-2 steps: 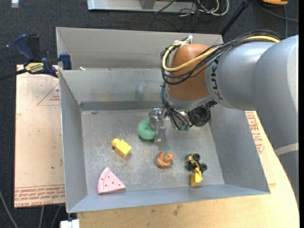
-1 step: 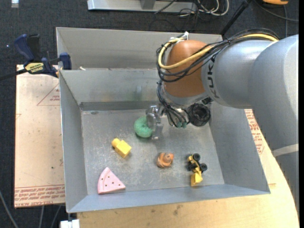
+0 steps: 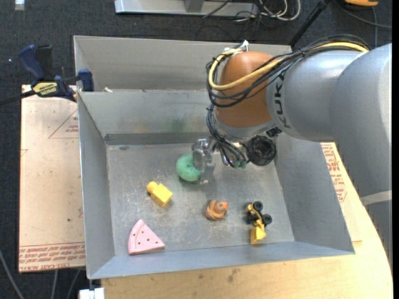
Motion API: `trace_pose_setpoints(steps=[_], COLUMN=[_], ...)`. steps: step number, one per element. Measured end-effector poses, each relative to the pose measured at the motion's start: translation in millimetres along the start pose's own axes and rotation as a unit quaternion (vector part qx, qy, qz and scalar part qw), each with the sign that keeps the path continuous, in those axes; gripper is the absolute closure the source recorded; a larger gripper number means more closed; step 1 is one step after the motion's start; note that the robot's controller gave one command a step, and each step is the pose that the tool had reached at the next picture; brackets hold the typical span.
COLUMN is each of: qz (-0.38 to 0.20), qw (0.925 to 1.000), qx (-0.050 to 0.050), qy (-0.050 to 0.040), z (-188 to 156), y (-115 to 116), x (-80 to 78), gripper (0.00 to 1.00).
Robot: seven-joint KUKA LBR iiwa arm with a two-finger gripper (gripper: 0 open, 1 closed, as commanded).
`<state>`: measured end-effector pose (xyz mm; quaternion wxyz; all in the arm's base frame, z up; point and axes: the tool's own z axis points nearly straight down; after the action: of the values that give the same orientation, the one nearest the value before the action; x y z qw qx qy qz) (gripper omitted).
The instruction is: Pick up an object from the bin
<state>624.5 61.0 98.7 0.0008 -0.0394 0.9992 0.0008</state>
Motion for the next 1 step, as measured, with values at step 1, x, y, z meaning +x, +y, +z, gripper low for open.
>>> trace_pose_setpoints(steps=[1], qz=[-0.005], qw=[1.0000], qx=[0.000], qy=[-0.0007], z=[-16.8], y=[10.0], x=[-4.2], gripper=[1.00])
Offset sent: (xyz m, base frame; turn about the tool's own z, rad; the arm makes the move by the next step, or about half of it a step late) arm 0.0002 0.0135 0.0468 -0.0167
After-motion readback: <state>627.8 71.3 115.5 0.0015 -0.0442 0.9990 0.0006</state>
